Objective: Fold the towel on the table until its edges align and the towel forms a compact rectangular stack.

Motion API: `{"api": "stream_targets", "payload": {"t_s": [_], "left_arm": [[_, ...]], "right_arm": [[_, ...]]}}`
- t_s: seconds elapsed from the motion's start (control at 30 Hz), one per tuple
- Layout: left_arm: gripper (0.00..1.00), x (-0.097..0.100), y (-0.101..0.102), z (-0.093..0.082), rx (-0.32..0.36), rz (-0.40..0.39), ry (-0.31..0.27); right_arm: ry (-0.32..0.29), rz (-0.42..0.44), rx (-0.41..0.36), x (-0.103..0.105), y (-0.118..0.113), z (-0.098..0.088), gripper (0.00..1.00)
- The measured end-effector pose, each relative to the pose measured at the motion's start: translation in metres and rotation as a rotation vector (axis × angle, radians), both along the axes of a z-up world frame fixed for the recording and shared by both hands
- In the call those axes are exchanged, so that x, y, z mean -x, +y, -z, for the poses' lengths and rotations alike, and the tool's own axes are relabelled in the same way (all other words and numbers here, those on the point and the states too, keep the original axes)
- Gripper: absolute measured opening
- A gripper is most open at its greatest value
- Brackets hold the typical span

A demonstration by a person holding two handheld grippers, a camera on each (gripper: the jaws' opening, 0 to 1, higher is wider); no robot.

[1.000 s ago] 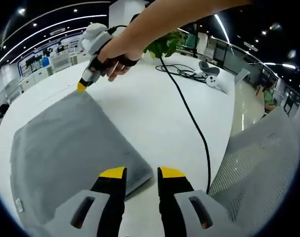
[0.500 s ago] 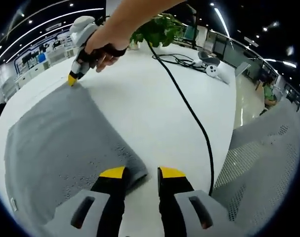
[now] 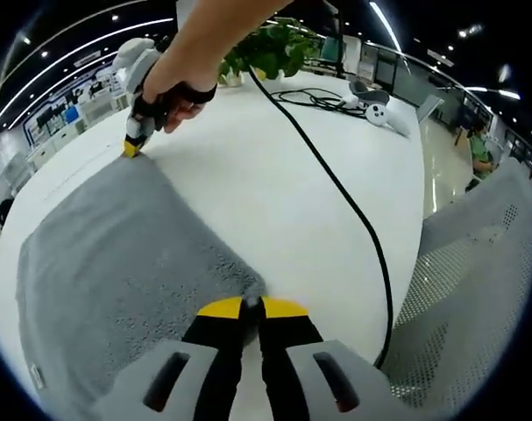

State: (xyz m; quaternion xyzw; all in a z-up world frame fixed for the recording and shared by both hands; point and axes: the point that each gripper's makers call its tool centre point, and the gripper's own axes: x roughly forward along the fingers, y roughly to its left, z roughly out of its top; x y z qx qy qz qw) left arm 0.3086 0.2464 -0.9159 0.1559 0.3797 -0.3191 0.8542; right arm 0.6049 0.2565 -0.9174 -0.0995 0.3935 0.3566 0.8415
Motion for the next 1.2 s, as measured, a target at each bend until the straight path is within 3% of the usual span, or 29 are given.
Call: {"api": "stream_targets", "payload": {"t_s": [0.17,0.37,0.77,0.93,1.2], "left_arm": [[0.02,0.003,-0.011,-0.002,0.056,-0.023,0.042],[0.02,0.010,-0.036,-0.011,0.132,-0.020,0.051],[0.02,0.004,-0.090,-0.047,0.264,-0.003,0.019],[0.02,0.001,-0.101,-0.060,0.302,0.004,-0.002],[0.02,0.002,-0.102,-0.081,0.355,0.011,-0.022]], "right_arm": [[-0.021,-0.019,0.032,0.001,-0.014,-0.002,0.00],[-0.041,-0.033,0.068,0.002,-0.031,-0.010,0.00],[-0.071,0.023,0.102,0.000,-0.076,-0.041,0.00],[-0.082,0.054,0.100,0.000,-0.091,-0.054,0.00],[-0.091,0.117,0.074,0.004,-0.104,-0.079,0.00]]}}
